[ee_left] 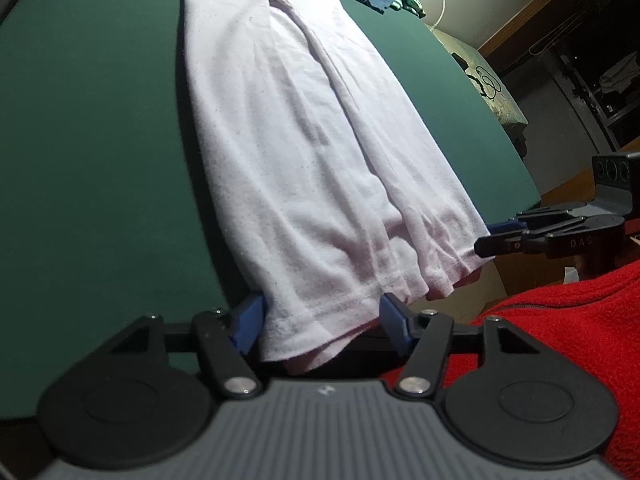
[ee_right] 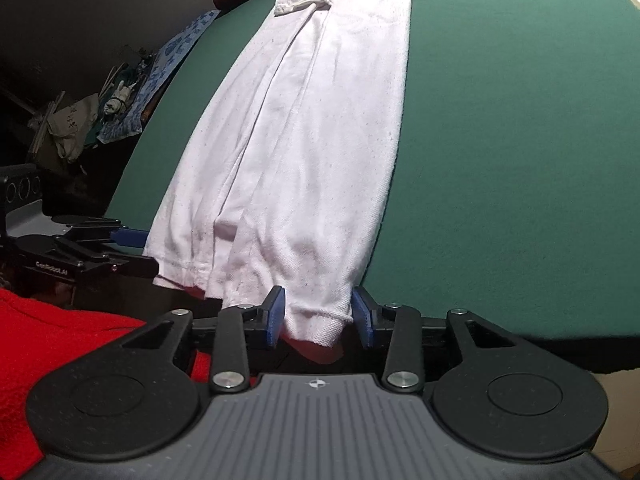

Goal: Fold clothes

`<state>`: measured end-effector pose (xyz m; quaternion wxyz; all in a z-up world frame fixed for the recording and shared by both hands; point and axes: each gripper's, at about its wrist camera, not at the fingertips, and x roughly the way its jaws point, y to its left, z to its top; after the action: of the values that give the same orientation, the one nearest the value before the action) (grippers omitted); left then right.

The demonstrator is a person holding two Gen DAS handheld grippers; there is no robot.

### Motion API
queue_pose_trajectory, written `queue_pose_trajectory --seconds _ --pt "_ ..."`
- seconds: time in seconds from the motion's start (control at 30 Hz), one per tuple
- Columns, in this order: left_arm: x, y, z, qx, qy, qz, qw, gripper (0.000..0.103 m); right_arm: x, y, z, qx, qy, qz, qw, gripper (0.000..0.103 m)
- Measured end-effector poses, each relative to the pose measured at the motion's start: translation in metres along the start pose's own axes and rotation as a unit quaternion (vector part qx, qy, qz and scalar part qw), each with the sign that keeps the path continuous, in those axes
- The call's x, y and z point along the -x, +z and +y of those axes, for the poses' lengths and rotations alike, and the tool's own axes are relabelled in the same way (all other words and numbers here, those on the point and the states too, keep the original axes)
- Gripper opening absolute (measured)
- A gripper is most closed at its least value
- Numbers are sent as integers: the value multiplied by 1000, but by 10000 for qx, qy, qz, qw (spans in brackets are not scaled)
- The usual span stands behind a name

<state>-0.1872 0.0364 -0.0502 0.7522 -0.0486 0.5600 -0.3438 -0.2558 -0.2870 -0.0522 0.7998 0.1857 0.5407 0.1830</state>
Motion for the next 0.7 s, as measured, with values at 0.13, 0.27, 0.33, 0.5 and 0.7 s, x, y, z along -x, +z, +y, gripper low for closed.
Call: queue_pose_trajectory --seconds 0.13,0.27,0.33,0.5,0.7 --pt "1 0 8 196 -151 -50 9997 55 -2 -2 4 6 9 78 10000 39" --pt "2 -2 9 127 -136 -74 9998 50 -8 -4 -3 -333 -31 283 9990 20" --pt "2 -1 9 114 -155 -91 9998 50 -12 -5 -8 -546 -40 336 9979 11" --pt "2 1 15 75 -34 -94 9999 11 -11 -4 1 -351 -100 351 9987 8" --pt "6 5 20 62 -20 -71 10000 0 1 3 8 -334 -67 109 9994 7"
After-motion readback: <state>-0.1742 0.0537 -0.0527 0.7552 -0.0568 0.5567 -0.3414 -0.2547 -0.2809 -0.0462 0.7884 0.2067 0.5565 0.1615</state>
